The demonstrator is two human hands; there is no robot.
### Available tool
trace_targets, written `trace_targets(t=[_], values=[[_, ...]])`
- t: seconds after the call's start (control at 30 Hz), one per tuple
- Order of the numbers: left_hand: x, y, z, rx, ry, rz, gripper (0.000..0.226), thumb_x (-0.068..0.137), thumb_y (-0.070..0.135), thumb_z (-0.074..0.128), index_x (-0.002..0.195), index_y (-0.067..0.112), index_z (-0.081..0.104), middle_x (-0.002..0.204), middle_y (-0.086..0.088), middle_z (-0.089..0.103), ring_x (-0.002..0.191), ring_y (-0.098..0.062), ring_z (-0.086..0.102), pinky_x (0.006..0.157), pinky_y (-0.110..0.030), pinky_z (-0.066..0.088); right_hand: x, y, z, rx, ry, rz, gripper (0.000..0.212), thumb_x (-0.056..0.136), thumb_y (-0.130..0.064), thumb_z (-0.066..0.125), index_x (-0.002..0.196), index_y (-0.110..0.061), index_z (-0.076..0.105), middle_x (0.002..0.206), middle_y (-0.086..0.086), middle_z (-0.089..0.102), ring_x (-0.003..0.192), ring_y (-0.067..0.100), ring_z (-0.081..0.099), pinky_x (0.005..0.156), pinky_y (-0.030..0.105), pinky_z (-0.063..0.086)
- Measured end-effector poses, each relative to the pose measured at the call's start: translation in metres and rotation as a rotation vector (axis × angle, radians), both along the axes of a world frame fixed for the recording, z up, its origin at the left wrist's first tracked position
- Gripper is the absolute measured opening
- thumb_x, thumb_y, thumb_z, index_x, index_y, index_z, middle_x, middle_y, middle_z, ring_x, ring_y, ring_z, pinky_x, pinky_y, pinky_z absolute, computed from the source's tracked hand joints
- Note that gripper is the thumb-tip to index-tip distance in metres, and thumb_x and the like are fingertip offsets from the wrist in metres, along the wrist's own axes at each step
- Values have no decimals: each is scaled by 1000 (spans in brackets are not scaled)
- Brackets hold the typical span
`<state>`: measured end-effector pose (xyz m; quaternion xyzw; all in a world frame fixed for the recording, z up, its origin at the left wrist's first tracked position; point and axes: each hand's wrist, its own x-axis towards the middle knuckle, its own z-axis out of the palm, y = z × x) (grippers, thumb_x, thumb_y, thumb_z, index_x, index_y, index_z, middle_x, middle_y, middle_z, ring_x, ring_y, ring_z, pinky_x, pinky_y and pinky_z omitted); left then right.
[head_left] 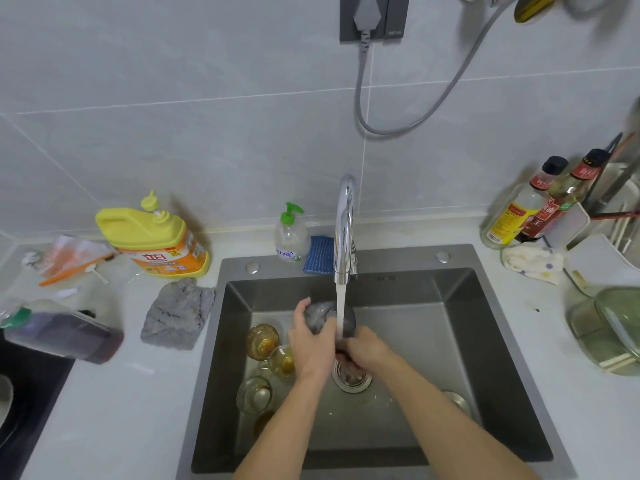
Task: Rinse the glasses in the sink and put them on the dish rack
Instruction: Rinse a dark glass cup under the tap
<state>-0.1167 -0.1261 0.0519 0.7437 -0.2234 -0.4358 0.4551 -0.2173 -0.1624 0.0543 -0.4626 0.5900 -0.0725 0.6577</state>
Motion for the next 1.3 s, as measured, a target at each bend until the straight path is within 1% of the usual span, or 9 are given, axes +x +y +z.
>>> trace_targets(t=[0.13, 0.2, 0.33, 0.53, 0.73, 0.93, 1.03, 1.13, 1.3], values=[[0, 0, 4, 116, 67, -1, 50, 86, 49, 63, 132, 50, 44, 134, -4, 59, 110, -26, 63, 101, -50, 54, -5, -16, 4, -571, 660, 488, 24, 107, -20, 42, 127, -9, 49, 110, 14, 63, 110, 38, 64, 89, 45, 51], [-2, 1, 7, 112, 77, 21, 58, 91, 46, 65, 144, 45, 41, 140, -2, 53, 119, -26, 57, 107, -47, 49, -2, -10, 1, -483, 472, 373, 22, 107, -14, 42, 123, -7, 54, 107, 11, 59, 103, 30, 63, 90, 42, 51], [-3, 5, 1, 86, 14, 14, 59, 99, 23, 64, 149, 44, 41, 140, -8, 41, 117, -30, 52, 100, -43, 48, 1, 14, -7, 159, -129, -142, 29, 105, -11, 45, 78, -14, 52, 49, -1, 42, 37, 12, 34, 36, 22, 30], [-6, 10, -1, 224, 69, -32, 43, 93, 42, 62, 134, 43, 48, 137, -10, 54, 104, -27, 63, 99, -46, 56, -9, -8, -14, -470, 580, 380, 24, 102, -10, 48, 126, -12, 53, 122, 15, 64, 104, 38, 63, 87, 43, 49], [-7, 9, 10, 135, 12, -22, 65, 93, 18, 68, 148, 40, 41, 141, -7, 37, 113, -27, 53, 97, -39, 50, -3, 14, -7, 134, -84, -267, 31, 100, 1, 46, 71, -8, 54, 43, 0, 46, 32, 12, 34, 38, 18, 26], [-1, 2, -40, 259, 115, -59, 51, 67, 29, 67, 102, 64, 54, 127, -4, 63, 97, -31, 71, 88, -53, 62, -15, -9, -4, -420, 555, 333, 35, 92, -25, 68, 125, -20, 58, 110, 13, 69, 104, 34, 66, 88, 39, 54], [-8, -1, -41, 268, 115, -38, 55, 58, 45, 64, 107, 63, 48, 134, -6, 58, 106, -33, 69, 93, -52, 60, -11, 0, -4, -300, 343, 137, 16, 99, -26, 64, 100, -10, 65, 83, 6, 66, 76, 17, 63, 72, 25, 50], [-11, 4, 9, 220, 11, -70, 65, 86, 15, 65, 143, 42, 46, 146, -9, 39, 113, -28, 54, 95, -36, 47, -6, 14, 0, 160, 48, -82, 47, 106, -17, 48, 60, -10, 52, 43, 3, 49, 33, 11, 39, 38, 20, 31], [-5, 6, 6, 282, 133, -75, 60, 78, 6, 59, 127, 42, 56, 135, -13, 55, 100, -31, 68, 83, -45, 62, -12, -5, -5, -398, 587, 406, 19, 104, -26, 51, 114, -11, 54, 103, 16, 69, 96, 36, 67, 82, 46, 53]])
